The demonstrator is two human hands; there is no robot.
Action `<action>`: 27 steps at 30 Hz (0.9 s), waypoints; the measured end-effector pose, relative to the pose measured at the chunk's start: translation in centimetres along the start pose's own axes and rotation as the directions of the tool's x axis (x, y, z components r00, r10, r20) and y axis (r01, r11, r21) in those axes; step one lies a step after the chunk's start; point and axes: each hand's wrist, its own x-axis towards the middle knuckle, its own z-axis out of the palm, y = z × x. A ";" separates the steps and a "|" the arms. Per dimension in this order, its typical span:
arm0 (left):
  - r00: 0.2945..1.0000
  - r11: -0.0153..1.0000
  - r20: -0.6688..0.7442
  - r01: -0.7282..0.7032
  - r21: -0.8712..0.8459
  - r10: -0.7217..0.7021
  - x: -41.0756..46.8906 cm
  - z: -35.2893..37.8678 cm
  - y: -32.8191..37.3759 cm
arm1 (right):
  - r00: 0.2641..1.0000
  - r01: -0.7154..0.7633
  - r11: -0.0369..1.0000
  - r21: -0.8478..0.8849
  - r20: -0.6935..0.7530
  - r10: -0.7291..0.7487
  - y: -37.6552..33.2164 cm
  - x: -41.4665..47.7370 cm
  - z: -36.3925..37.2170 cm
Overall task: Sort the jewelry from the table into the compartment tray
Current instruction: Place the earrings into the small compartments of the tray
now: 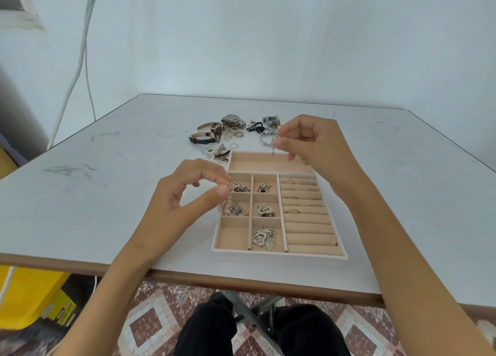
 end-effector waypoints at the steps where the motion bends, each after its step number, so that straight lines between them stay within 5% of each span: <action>1: 1.000 1.000 0.015 -0.008 0.017 0.008 -0.3 -0.1 0.1 | 1.000 0.004 1.000 0.001 0.009 -0.004 0.0 -0.2 0.1; 16: 0.988 0.923 0.151 -0.054 0.381 -0.005 -1.1 0.1 -0.1 | 1.000 0.003 1.000 0.001 0.030 -0.003 0.1 -0.6 0.4; 27: 0.985 0.885 0.171 -0.097 0.456 0.020 -1.4 -0.1 0.1 | 1.000 -0.007 1.000 -0.016 0.024 0.007 0.1 -0.6 0.3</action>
